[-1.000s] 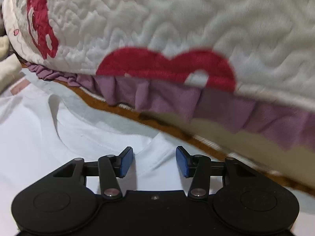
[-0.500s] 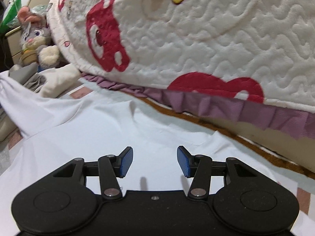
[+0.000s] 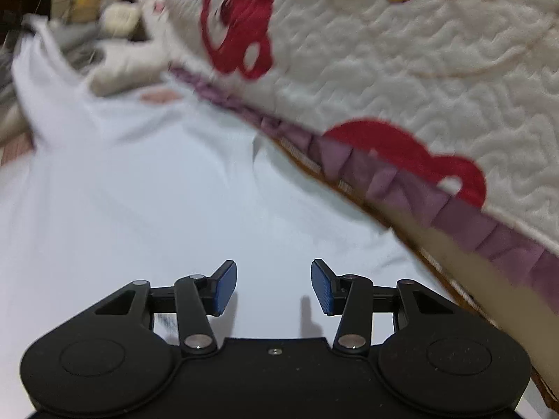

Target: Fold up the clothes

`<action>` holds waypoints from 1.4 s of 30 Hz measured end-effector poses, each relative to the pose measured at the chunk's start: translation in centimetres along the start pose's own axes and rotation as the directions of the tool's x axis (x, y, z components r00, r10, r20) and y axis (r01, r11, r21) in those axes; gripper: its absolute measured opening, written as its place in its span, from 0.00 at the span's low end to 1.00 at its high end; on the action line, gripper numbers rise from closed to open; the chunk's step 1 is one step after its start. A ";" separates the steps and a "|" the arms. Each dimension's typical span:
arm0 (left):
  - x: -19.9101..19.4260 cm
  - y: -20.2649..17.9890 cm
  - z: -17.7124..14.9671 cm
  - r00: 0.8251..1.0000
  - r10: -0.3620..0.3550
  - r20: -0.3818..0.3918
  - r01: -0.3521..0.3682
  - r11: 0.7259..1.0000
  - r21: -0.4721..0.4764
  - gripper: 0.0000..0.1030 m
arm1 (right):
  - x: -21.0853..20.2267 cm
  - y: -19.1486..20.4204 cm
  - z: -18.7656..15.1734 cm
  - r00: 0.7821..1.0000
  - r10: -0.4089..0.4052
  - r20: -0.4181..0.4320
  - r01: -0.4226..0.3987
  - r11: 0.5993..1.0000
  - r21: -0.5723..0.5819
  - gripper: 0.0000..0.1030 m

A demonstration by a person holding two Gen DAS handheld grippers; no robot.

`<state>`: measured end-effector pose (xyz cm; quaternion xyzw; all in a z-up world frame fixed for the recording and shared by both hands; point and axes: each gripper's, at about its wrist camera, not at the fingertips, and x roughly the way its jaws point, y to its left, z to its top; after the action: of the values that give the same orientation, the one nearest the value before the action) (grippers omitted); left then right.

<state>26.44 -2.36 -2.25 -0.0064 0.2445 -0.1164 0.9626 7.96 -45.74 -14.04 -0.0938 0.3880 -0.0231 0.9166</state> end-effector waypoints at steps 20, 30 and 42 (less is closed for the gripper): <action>-4.2 -12.8 -6.8 0.885 -0.426 -0.189 0.445 0.893 0.072 0.19 | -2.5 1.0 -3.1 1.000 0.000 0.027 -0.005 0.986 0.166 0.49; -1.8 -12.9 -12.1 0.876 -0.359 -0.322 0.418 0.898 0.135 0.25 | -5.3 2.5 -0.6 0.988 0.138 0.068 -0.149 0.965 0.217 0.50; -0.1 -12.0 -15.1 0.870 -0.309 -0.383 0.403 0.894 0.194 0.25 | -0.9 8.0 -0.9 0.982 0.187 -0.019 -0.181 0.969 0.166 0.62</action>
<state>16.56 -13.38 -14.63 0.0984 0.3845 -0.3246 0.8585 6.41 -37.90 -15.53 0.0182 0.4076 0.0287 0.9125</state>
